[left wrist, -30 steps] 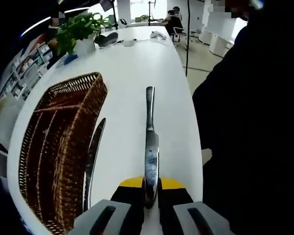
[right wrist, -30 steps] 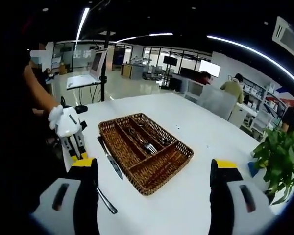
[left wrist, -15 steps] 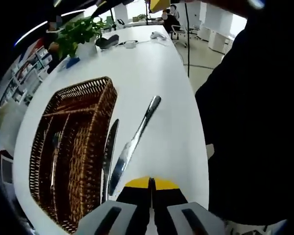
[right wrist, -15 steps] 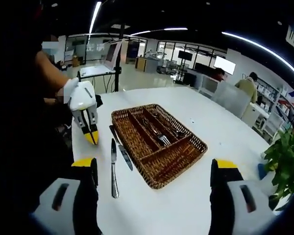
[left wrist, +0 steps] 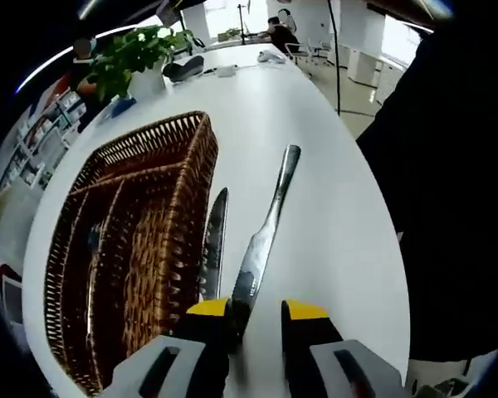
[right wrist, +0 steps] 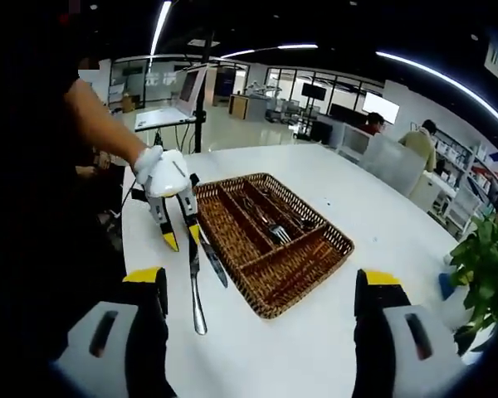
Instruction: Arrange the knives, forks, and spoons in their matching storage slots by inserting each utensil handle-first until every utensil is classified and aligned in the correct compartment
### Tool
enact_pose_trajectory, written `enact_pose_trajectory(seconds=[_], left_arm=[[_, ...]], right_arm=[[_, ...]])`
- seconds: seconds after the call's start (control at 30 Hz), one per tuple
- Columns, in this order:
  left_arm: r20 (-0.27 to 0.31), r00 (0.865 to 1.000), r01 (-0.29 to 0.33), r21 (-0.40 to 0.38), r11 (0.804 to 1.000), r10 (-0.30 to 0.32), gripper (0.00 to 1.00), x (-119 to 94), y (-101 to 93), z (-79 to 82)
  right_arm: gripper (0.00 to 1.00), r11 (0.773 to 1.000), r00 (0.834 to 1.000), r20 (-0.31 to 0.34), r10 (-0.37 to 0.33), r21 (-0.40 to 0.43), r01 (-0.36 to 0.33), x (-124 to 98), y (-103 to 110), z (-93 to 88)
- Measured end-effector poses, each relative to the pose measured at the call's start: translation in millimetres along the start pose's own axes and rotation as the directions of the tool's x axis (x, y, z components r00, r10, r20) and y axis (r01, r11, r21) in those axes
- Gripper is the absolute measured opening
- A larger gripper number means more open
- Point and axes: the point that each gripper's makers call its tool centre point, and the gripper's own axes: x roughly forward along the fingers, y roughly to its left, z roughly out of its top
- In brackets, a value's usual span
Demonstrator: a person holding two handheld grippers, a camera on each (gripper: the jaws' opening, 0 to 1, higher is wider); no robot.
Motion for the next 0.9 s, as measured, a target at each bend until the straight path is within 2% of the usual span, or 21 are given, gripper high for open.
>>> enact_pose_trajectory(seconds=[0.07, 0.13, 0.27, 0.33, 0.37, 0.43, 0.6, 0.67, 0.73, 0.83, 0.9], left_arm=[[-0.005, 1.000, 0.000, 0.032, 0.999, 0.000, 0.25, 1.5, 5.5, -0.6], [0.005, 1.000, 0.029, 0.042, 0.999, -0.029, 0.24, 1.8, 4.9, 1.6], [-0.017, 0.998, 0.056, 0.059, 0.997, -0.055, 0.17, 2.0, 8.8, 2.7], [-0.071, 0.993, 0.093, 0.042, 0.995, -0.090, 0.13, 1.9, 3.5, -4.3], [-0.049, 0.995, 0.085, 0.067, 0.994, -0.082, 0.12, 1.7, 4.6, -0.2], [-0.061, 0.995, 0.084, 0.087, 0.993, -0.079, 0.12, 2.7, 5.3, -0.9], [-0.056, 0.996, 0.077, 0.088, 0.993, -0.073, 0.16, 4.7, 5.6, 2.5], [-0.061, 0.995, 0.083, 0.082, 0.993, -0.078, 0.10, 5.8, 3.1, 3.0], [-0.074, 0.995, 0.071, 0.124, 0.990, -0.062, 0.10, 6.5, 2.4, 2.9], [-0.072, 0.996, 0.062, 0.067, 0.996, -0.057, 0.09, 5.2, 4.1, 3.2], [-0.075, 0.995, 0.063, 0.059, 0.996, -0.058, 0.08, 5.6, 2.9, 2.7]], right_arm=[[0.95, 1.000, 1.000, -0.003, 0.000, 0.003, 0.000, -0.8, 0.7, -1.1], [0.95, 1.000, 1.000, -0.005, -0.001, 0.004, 0.001, -1.3, 0.6, -2.3], [0.95, 1.000, 1.000, -0.004, -0.008, 0.010, 0.008, -2.5, -1.0, -2.2], [0.95, 1.000, 1.000, -0.003, -0.010, 0.013, 0.010, -2.7, -1.5, -1.8], [0.95, 1.000, 1.000, -0.002, -0.011, 0.015, 0.011, -2.7, -1.7, -1.3], [0.95, 1.000, 1.000, -0.001, -0.012, 0.015, 0.012, -2.7, -1.9, -1.2], [0.95, 1.000, 1.000, 0.000, -0.012, 0.018, 0.012, -3.1, -1.6, -1.6], [0.95, 1.000, 1.000, -0.001, -0.010, 0.018, 0.010, -3.1, -0.9, -1.9], [0.95, 1.000, 1.000, -0.005, -0.007, 0.017, 0.007, -3.0, -0.4, -2.8], [0.95, 1.000, 1.000, -0.006, -0.004, 0.015, 0.004, -2.7, 0.6, -2.4], [0.94, 1.000, 1.000, -0.004, 0.001, 0.011, -0.001, -2.1, 2.2, -0.7]])
